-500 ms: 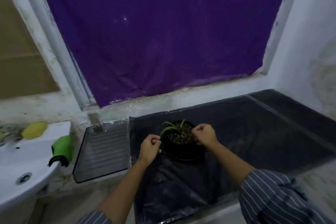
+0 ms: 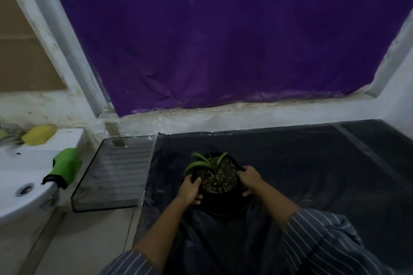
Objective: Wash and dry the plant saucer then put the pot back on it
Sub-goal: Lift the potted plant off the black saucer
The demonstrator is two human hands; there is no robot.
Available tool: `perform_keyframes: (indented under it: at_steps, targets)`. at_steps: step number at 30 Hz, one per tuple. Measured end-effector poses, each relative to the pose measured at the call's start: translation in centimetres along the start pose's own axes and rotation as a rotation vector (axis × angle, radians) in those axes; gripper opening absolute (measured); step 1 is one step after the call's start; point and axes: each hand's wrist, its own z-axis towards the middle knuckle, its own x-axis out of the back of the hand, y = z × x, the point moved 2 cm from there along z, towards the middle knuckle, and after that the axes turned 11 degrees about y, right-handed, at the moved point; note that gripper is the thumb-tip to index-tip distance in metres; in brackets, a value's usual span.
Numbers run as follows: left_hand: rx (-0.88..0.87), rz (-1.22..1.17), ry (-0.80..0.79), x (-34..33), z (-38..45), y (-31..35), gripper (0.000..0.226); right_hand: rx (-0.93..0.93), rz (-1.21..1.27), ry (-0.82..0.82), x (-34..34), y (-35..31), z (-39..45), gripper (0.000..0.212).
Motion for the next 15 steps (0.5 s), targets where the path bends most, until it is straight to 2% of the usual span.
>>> perform_keyframes:
  at_steps: [2,6,15]
  targets:
    - [0.005,-0.015,0.012,-0.6,0.6,0.1,0.051,-0.015,0.036,-0.039,-0.3,0.1,0.8,0.058]
    - [-0.008,-0.012,0.090,-1.4,1.7,0.4,0.046,0.050,0.023,-0.082,-0.7,0.0,2.2,0.045]
    - [-0.088,-0.043,0.261,-0.8,0.9,2.1,0.042,0.098,0.045,-0.008,0.4,-0.8,2.9,0.043]
